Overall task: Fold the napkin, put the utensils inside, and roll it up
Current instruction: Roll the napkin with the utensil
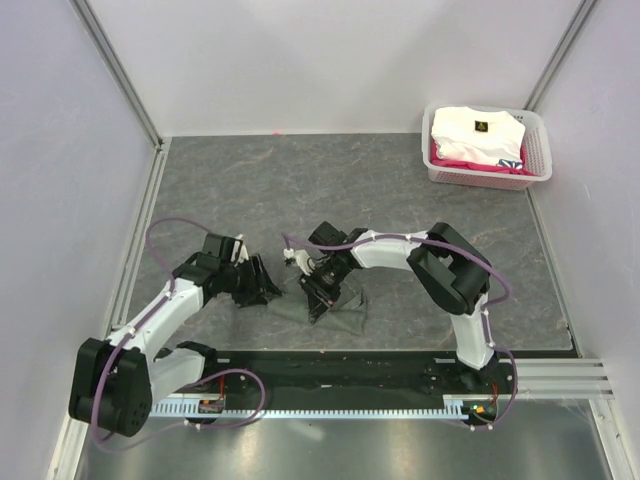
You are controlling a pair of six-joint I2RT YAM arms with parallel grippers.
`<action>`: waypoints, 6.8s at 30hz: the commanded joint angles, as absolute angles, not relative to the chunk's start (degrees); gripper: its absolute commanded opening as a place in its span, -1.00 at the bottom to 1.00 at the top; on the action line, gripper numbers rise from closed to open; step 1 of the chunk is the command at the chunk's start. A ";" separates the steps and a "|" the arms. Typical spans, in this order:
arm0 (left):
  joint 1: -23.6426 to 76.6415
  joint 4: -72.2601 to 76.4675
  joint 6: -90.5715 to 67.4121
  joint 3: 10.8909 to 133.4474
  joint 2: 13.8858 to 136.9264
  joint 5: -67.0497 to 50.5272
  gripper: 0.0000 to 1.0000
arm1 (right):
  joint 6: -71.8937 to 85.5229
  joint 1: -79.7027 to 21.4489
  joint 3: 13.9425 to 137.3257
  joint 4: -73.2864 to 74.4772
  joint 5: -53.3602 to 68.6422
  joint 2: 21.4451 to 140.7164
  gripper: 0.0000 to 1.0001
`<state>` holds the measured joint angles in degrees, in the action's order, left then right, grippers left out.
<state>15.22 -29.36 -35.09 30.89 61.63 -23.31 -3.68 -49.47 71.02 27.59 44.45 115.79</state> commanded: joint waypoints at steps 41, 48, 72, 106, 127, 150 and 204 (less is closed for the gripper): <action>15.12 -28.91 -32.52 33.40 77.25 -23.91 -0.96 | -5.45 -51.84 67.86 26.91 11.80 98.72 0.51; 15.12 -29.62 -31.03 34.98 79.63 -24.08 -0.96 | -8.35 -63.89 58.63 20.48 -5.70 90.09 0.60; 15.12 -29.79 -29.80 36.30 81.74 -24.70 -0.96 | -12.04 -69.08 58.80 17.49 -9.40 100.54 0.44; 14.33 -29.01 -32.34 32.70 58.80 -24.25 0.33 | -10.02 -51.33 72.42 42.44 38.40 122.08 -0.55; 17.66 -22.94 -35.68 27.33 57.74 -33.13 0.22 | -10.37 -46.50 77.61 46.05 43.86 130.17 -0.57; 19.95 -26.71 -37.70 27.77 66.79 -21.01 -0.96 | -6.51 -44.03 79.19 42.02 40.26 122.00 0.00; 19.16 -32.33 -31.73 42.36 76.11 -18.11 -0.15 | -10.29 -62.59 68.46 32.07 17.30 113.20 -0.24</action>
